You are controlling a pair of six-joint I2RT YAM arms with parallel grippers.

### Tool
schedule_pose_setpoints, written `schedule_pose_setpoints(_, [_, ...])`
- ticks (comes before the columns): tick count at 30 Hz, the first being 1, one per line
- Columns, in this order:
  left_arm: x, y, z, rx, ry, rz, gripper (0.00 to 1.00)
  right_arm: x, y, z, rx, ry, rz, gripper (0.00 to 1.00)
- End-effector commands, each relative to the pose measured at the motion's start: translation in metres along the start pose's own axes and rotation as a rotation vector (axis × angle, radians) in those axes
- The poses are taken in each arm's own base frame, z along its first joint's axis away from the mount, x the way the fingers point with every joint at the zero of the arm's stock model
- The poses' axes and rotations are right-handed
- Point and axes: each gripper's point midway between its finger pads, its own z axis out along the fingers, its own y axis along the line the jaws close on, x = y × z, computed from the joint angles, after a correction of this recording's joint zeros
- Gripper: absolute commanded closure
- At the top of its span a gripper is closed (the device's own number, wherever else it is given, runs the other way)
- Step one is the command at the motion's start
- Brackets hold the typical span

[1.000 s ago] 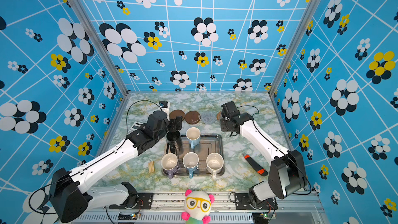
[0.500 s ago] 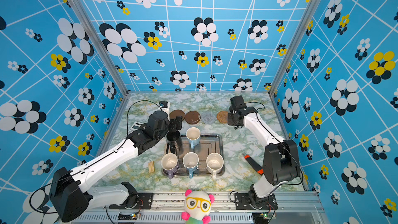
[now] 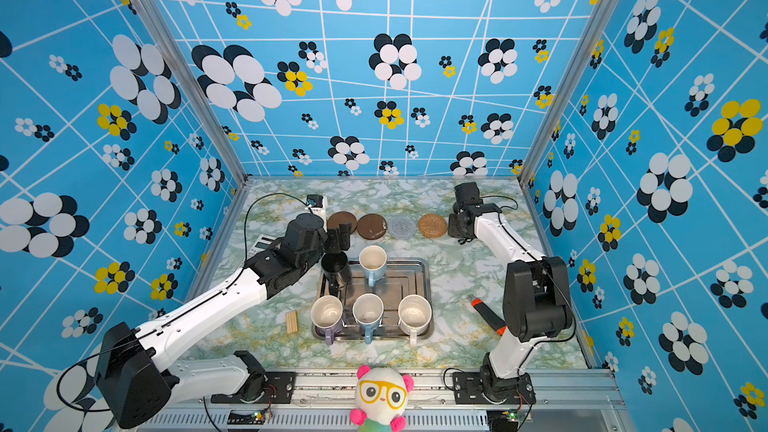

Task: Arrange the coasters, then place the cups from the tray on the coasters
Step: 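Lift the grey mug and carry it toward the patterned woven coaster with the right gripper, then lower the grey mug onto the patterned woven coaster with the right gripper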

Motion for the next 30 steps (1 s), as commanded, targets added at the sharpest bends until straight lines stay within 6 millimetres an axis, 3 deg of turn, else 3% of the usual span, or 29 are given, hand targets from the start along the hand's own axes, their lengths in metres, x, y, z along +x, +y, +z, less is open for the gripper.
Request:
schedule_pose_setpoints(1, [-0.004, 0.007, -0.003, -0.026, -0.019, -0.014, 0.12, -0.044, -0.003, -0.009, 0.011, -0.15, 0.023, 1.0])
schedule_pose_setpoints(11, [-0.004, 0.01, -0.004, -0.034, -0.02, -0.012, 0.12, -0.056, -0.008, 0.005, 0.027, -0.145, 0.04, 1.0])
schedule_pose_setpoints(22, [-0.004, 0.013, -0.004, -0.042, -0.023, -0.014, 0.12, -0.054, -0.01, 0.014, 0.047, -0.126, 0.035, 1.0])
schedule_pose_setpoints(23, [-0.004, 0.013, -0.004, -0.042, -0.022, -0.014, 0.12, -0.055, -0.024, 0.016, 0.065, -0.123, 0.06, 1.0])
schedule_pose_setpoints(24, [-0.004, 0.013, -0.004, -0.042, -0.021, -0.013, 0.12, -0.056, -0.026, 0.017, 0.066, -0.125, 0.065, 1.0])
schedule_pose_setpoints(30, [-0.004, 0.013, -0.005, -0.04, -0.022, -0.015, 0.12, -0.056, -0.027, 0.02, 0.066, -0.119, 0.069, 1.0])
